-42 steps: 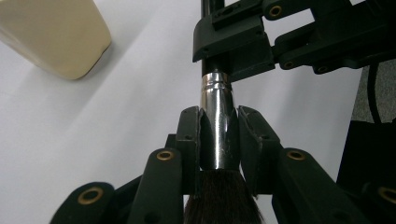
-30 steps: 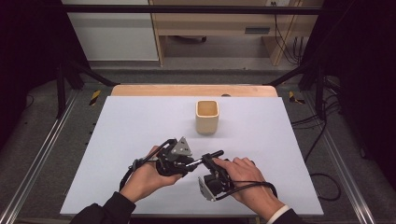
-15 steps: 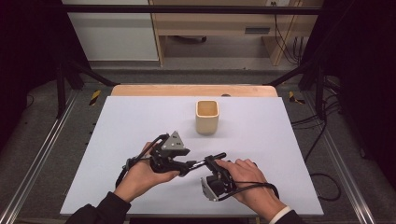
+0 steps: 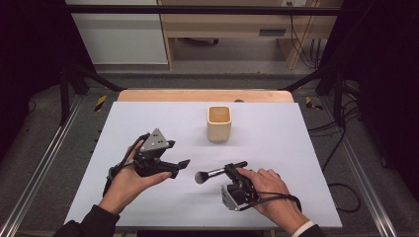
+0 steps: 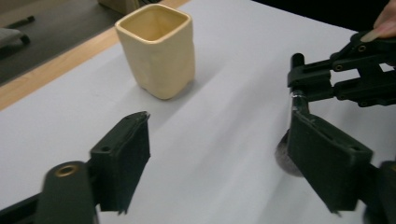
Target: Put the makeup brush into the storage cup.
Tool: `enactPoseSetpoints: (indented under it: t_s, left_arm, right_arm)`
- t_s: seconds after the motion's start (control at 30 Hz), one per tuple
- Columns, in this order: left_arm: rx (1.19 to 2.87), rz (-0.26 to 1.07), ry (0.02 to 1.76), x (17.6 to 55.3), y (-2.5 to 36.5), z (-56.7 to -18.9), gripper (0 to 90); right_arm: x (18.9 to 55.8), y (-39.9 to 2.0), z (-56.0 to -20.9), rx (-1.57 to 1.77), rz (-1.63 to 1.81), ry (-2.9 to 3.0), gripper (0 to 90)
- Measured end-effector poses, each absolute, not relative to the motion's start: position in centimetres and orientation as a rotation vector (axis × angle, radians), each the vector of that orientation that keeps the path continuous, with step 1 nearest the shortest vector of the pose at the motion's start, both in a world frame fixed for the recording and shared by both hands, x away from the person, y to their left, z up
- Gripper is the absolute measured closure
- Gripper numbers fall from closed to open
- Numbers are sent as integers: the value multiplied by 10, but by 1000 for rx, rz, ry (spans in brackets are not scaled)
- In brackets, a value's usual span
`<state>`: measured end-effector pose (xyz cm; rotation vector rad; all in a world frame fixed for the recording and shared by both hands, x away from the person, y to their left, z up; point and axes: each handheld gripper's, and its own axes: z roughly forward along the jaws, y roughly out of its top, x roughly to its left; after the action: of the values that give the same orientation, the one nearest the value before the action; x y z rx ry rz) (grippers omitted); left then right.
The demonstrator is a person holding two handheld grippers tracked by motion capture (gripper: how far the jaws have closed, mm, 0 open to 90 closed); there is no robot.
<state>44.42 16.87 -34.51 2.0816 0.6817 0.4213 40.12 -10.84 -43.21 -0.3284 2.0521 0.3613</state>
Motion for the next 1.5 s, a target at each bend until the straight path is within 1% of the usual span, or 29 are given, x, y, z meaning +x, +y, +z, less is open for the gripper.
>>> enactPoseSetpoints:
  t_s: [0.17,0.4,0.5,0.77,1.07,1.2,1.4,1.5]
  left_arm:
    - [2019,445,721,443,183,-348,121]
    - [2030,463,746,442,196,-357,82]
    - [2008,465,745,439,202,-358,64]
    - [1989,498,768,432,221,-363,55]
    - [1979,536,802,436,238,-384,55]
    - [1944,529,828,435,244,-393,55]
    - [1873,553,841,432,253,-404,55]
    - [1841,540,852,431,255,-412,55]
  right_arm:
    - [401,-112,-435,-305,369,2047,745]
    - [406,-117,-436,-285,369,2040,745]
    - [409,-118,-436,-275,363,2041,745]
    - [412,-122,-432,-249,371,2031,745]
    - [420,-121,-430,-218,381,2029,745]
    - [423,-121,-430,-197,390,2027,745]
    - [425,-124,-425,-153,398,2018,745]
    - [427,-125,-423,-158,404,2012,745]
